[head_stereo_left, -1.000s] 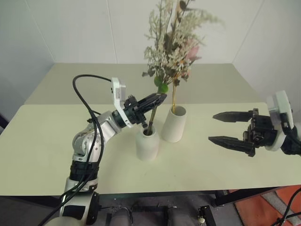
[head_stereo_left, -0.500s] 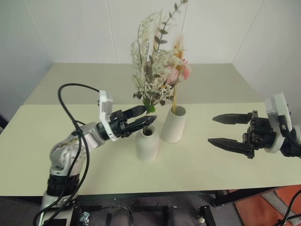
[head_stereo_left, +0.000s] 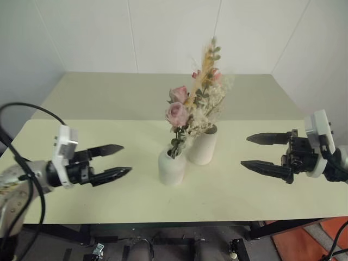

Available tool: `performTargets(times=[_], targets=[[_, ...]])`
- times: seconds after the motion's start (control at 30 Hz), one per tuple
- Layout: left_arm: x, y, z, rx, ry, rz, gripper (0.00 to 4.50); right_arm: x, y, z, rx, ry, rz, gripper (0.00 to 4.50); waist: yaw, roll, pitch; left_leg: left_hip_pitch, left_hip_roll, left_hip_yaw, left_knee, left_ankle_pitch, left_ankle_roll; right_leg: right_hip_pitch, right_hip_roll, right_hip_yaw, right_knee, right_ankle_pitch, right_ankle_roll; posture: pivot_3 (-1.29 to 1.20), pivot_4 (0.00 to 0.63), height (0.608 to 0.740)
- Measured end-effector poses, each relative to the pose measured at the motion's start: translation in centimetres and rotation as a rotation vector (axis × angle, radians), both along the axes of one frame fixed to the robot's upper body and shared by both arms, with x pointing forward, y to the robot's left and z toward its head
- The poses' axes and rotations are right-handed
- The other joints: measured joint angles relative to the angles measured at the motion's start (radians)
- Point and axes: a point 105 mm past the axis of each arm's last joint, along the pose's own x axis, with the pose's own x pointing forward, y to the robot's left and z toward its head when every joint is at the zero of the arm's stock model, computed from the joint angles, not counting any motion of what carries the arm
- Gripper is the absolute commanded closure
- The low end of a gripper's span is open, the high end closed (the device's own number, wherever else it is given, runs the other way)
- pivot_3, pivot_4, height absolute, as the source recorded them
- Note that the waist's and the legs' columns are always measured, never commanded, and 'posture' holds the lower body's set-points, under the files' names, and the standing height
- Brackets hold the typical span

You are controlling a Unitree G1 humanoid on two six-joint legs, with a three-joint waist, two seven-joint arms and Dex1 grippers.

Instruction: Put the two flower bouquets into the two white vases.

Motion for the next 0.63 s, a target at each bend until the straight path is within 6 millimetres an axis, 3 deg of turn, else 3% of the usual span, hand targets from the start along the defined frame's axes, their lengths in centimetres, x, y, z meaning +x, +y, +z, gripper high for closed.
performTargets(times=[0.2,0.63], targets=[[0.1,2.9,2.2,0.079,-0.073,0.039,0.03,0.1,-0.3,-0.2,-0.005,0.010,-0.010,0.00,-0.004,0.000,0.000,-0.001,0.001,0.001,-0.002,0.000,0.000,-0.002,0.000,0.000,0.000,0.000,-0.001,0.00,0.150,0.740],[-0.2,3.5,3.0,0.103,-0.089,0.024,0.03,0.3,-0.9,-0.5,0.002,0.019,-0.051,0.00,-0.005,0.001,0.000,-0.001,0.002,0.002,-0.002,0.000,0.000,-0.003,0.001,0.000,0.001,0.000,-0.001,0.00,0.150,0.740]])
